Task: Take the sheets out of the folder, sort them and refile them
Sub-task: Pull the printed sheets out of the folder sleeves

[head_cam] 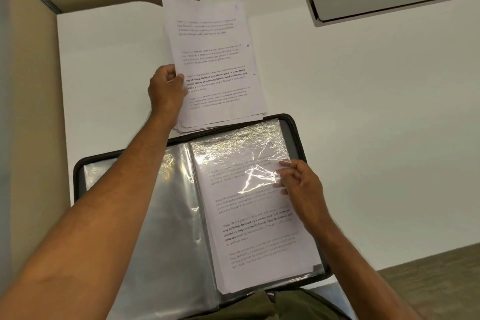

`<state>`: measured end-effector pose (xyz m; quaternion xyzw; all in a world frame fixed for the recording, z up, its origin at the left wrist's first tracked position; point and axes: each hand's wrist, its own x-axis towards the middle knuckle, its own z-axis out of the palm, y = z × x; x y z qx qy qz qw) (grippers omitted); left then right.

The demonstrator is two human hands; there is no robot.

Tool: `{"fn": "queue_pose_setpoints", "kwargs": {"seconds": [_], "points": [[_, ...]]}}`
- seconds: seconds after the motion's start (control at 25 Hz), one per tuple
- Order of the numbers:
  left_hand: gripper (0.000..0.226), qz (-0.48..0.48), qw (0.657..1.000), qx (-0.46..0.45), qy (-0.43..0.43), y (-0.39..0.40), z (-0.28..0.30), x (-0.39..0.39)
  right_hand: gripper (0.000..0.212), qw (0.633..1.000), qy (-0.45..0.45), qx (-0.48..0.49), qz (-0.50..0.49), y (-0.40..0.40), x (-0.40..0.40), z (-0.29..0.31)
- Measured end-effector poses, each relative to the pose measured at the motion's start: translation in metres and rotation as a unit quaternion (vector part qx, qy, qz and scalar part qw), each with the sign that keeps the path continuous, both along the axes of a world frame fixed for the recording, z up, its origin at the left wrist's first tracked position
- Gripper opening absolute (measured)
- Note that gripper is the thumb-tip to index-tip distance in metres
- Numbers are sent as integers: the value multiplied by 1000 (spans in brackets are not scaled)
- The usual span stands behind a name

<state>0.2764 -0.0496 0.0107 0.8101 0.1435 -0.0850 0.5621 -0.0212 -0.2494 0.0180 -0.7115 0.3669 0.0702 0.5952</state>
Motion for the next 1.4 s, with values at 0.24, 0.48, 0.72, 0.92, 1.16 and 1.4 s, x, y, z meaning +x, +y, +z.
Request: {"fn": "queue_pose_setpoints", "kwargs": {"seconds": [0.24, 0.48, 0.72, 0.92, 1.16, 1.4], "points": [[35, -73, 990, 90, -84, 10, -4, -40, 20, 1000, -11, 2, -11, 3, -1, 2], [21, -146, 956, 210, -146, 34, 5, -131, 19, 998, -16, 45, -31, 2, -5, 9], [21, -267, 943, 178, -87, 69, 7, -216, 24, 994, 32, 103, 34, -2, -12, 36], [23, -232, 962, 140, 18, 85, 21, -246, 27, 978, 103, 140, 117, 7, -15, 67], [17, -189, 975, -2, 116, 101, 36, -260, 34, 959, 87, 141, 230, 40, -13, 92], [28, -106, 970, -110, 188, 117, 46, -275, 38, 929, 6, 206, 307, 87, -10, 104]]}}
